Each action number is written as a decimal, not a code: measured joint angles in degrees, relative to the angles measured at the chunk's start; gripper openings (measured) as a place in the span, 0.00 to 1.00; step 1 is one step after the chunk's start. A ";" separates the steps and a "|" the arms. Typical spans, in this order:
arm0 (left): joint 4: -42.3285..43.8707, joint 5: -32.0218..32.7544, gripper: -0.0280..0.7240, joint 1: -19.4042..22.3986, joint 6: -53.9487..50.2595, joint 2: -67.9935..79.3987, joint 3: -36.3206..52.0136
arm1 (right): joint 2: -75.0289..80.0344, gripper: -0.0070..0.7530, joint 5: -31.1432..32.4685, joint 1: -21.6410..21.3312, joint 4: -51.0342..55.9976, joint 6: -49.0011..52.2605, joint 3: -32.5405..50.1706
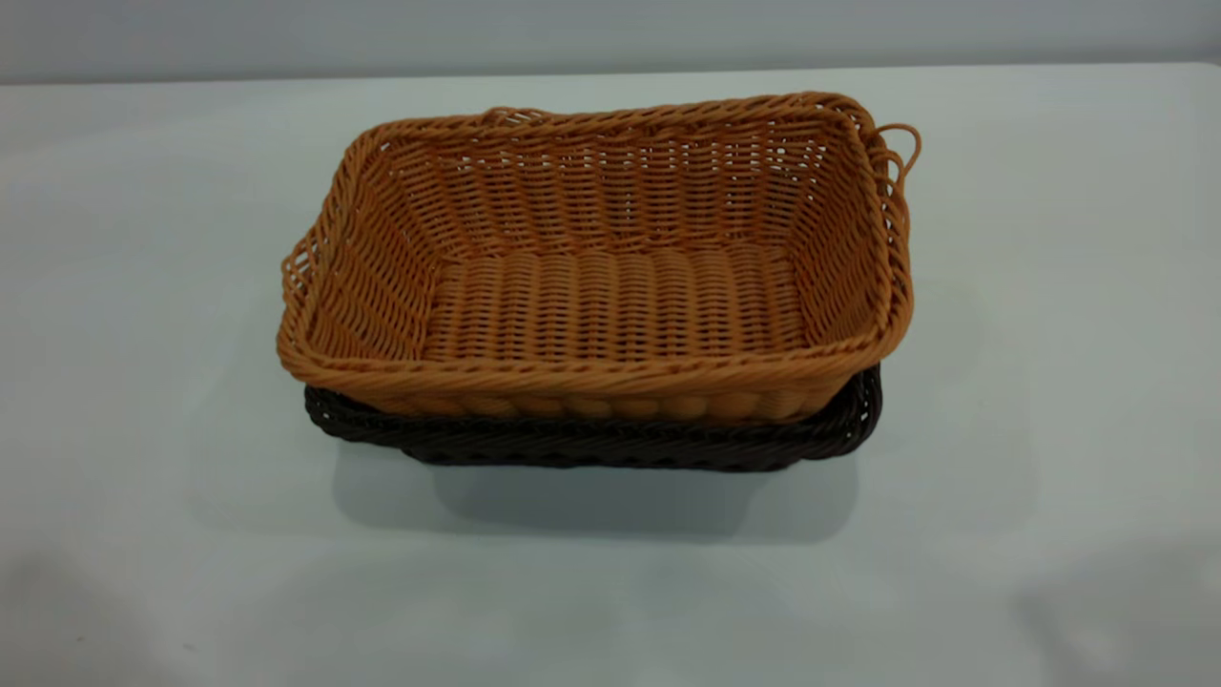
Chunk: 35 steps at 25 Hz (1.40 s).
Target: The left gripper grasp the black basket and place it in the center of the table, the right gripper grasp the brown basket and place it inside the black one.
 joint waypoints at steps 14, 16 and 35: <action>-6.76 -2.84 0.54 0.00 -12.18 -15.09 34.93 | -20.39 0.73 -8.65 0.00 -4.40 5.78 31.86; -6.83 -4.09 0.54 0.00 -13.18 -16.78 38.06 | -21.25 0.73 -8.65 0.00 -4.45 5.83 31.86; -6.84 -4.03 0.54 0.00 -13.69 -32.64 39.27 | -23.92 0.73 -8.19 -1.02 -2.66 5.83 31.86</action>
